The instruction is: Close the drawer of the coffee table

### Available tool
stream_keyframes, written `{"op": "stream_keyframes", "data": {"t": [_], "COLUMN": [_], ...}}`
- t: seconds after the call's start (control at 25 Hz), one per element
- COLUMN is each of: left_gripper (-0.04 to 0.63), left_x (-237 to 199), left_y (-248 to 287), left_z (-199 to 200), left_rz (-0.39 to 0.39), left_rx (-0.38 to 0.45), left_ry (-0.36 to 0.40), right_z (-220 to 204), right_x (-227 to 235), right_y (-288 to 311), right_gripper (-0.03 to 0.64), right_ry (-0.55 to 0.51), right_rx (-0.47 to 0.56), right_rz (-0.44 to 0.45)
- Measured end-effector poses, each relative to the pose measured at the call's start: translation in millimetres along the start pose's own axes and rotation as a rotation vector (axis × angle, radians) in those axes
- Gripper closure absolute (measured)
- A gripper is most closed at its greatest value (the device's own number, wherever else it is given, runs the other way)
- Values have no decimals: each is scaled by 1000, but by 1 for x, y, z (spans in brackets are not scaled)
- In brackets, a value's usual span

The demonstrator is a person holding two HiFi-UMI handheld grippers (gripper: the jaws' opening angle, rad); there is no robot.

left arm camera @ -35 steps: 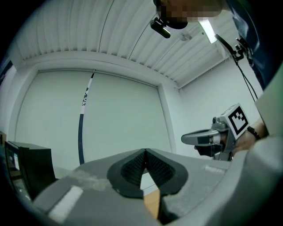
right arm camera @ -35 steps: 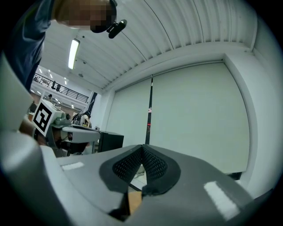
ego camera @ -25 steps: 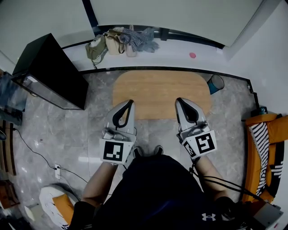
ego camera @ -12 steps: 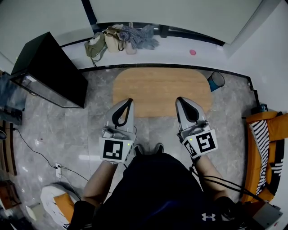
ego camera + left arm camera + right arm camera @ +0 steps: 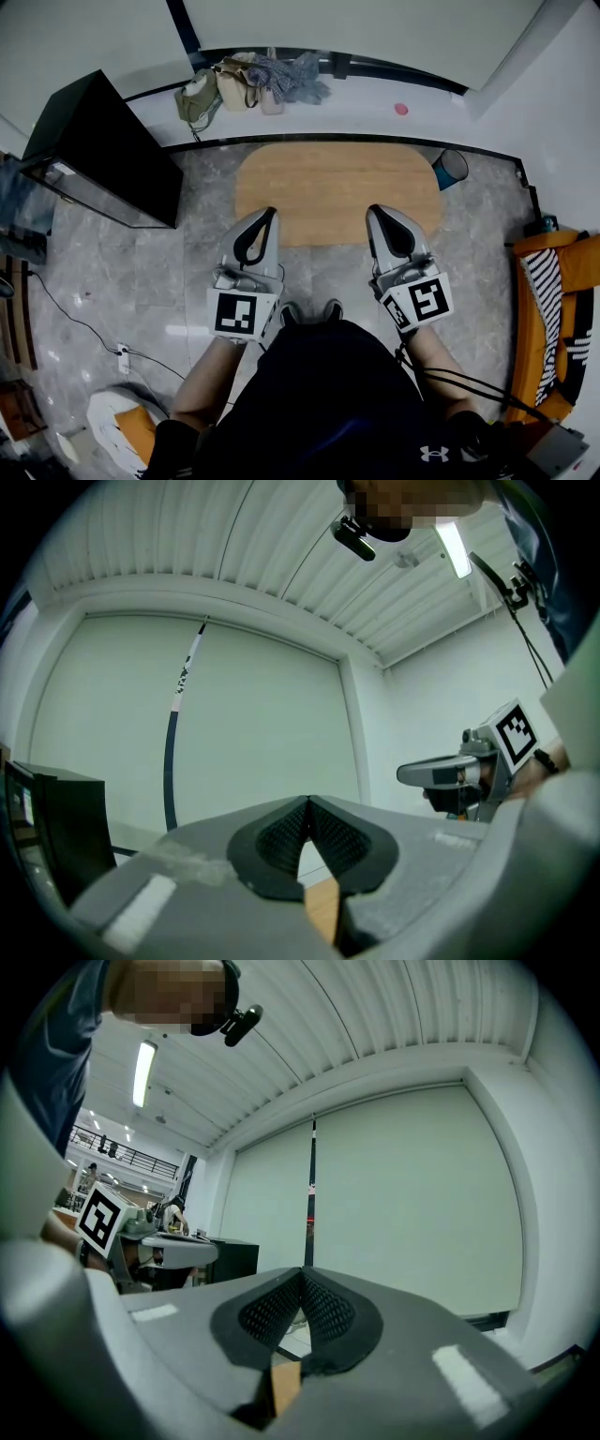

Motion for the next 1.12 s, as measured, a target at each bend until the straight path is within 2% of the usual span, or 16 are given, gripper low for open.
{"op": "stream_keyframes", "data": {"t": [1.12], "left_gripper": [594], "left_x": [-16], "left_y": [12], "left_z": [-3], "left_rz": [3], "left_rx": [-16], "left_ry": [-22], "right_z": [-5], "right_x": [0], "right_y": [12], "right_gripper": [615], "right_ry": [14], "right_rx": [-24], "right_rz": [-6]}}
Point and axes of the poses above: the fingertips, and each gripper's own axes: y forward along the fingers, x to its right, z out of its top, the point moved 7 cm from there along -y, backward along the fingers, and after that the axes turned 13 degrees about -y, right-handed, at the moved point
